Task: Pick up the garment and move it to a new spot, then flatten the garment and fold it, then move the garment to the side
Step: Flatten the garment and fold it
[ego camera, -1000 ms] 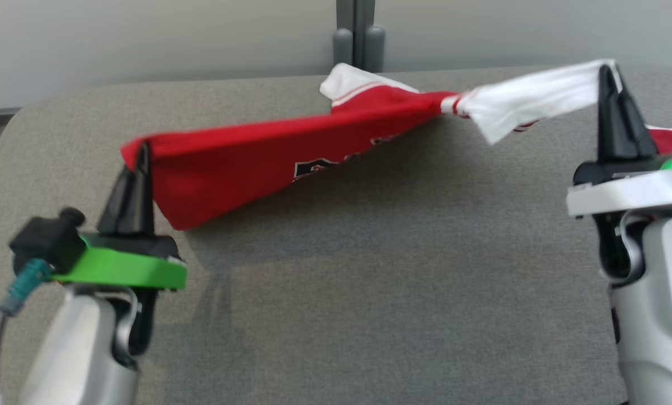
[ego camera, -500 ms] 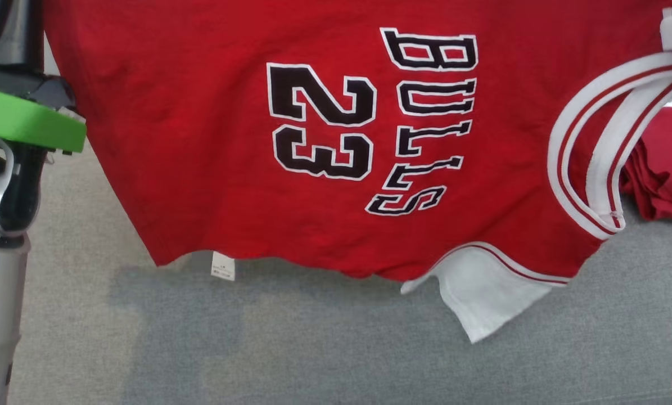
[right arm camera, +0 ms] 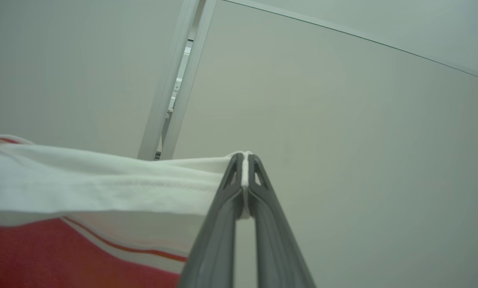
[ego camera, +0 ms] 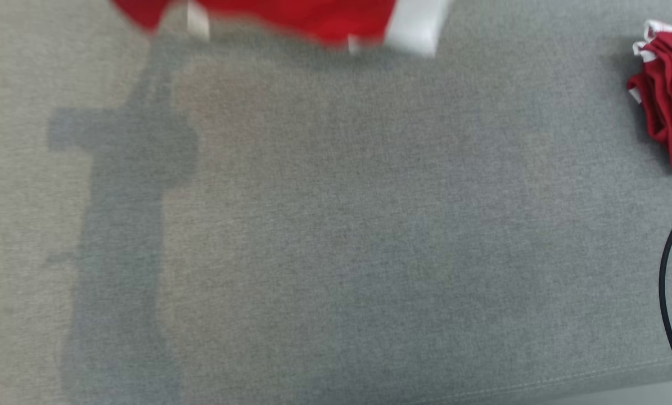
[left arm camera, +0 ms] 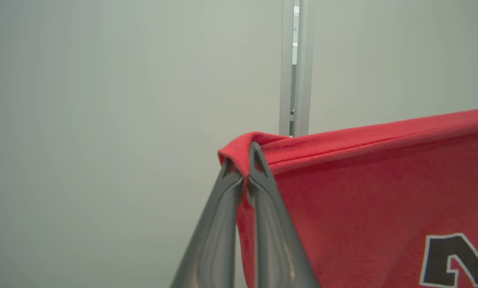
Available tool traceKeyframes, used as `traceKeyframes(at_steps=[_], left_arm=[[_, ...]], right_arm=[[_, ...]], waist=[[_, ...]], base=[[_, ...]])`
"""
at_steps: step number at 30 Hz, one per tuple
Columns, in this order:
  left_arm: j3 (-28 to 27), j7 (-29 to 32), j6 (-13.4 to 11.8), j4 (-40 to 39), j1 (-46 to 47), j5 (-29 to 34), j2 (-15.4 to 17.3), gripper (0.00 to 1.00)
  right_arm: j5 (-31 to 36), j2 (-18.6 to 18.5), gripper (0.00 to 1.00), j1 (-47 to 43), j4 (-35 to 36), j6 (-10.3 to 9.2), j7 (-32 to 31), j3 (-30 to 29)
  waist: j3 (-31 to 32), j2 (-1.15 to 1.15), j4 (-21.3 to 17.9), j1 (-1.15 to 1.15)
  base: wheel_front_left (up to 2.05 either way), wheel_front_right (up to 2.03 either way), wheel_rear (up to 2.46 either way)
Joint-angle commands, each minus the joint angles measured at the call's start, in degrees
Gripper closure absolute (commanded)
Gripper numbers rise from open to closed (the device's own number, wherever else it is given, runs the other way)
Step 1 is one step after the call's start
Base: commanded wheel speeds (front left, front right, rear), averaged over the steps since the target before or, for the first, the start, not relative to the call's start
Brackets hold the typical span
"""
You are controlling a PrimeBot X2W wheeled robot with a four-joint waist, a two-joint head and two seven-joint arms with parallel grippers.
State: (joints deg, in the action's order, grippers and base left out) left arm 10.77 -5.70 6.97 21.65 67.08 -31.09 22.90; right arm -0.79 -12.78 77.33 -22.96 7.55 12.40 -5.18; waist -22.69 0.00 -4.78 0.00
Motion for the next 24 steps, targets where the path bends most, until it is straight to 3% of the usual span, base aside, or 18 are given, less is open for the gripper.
traceKeyframes(at_steps=[1,5,11,18,24], left_arm=[[-0.8,-1.8,-0.3,1.5,2.2,0.6,0.1,1.00],[-0.4,-5.7,0.0,5.2,2.5,1.0,-0.1,1.00],[-2.2,-9.1,0.0,9.7,-9.5,-1.1,-0.9,1.00],[-8.1,-9.5,-0.1,12.3,-31.8,-1.9,-6.9,1.00],[-11.3,-9.5,0.3,11.1,-45.5,1.4,-13.3,1.00]], right_arm=[[1.4,-0.1,1.00,1.4,-0.7,-0.14,1.0,-1.7],[2.9,0.9,1.00,0.6,-1.6,-0.19,2.3,-5.4],[1.1,2.7,1.00,-12.9,-2.5,-0.20,2.8,-4.1],[-4.6,6.2,1.00,-36.5,-0.3,-0.21,2.8,-2.5],[-8.7,6.5,1.00,-51.5,-1.5,-0.20,2.8,-0.2]], waist=[[-4.3,0.00,-2.1,0.00],[-4.5,0.00,-2.5,0.00],[-2.9,0.00,-3.2,0.00],[-0.1,0.00,-3.9,0.00],[3.9,0.00,-3.3,0.00]], base=[[0.00,0.00,0.00],[0.00,0.00,0.00],[0.00,0.00,0.00],[0.00,0.00,0.00],[0.00,0.00,0.00]])
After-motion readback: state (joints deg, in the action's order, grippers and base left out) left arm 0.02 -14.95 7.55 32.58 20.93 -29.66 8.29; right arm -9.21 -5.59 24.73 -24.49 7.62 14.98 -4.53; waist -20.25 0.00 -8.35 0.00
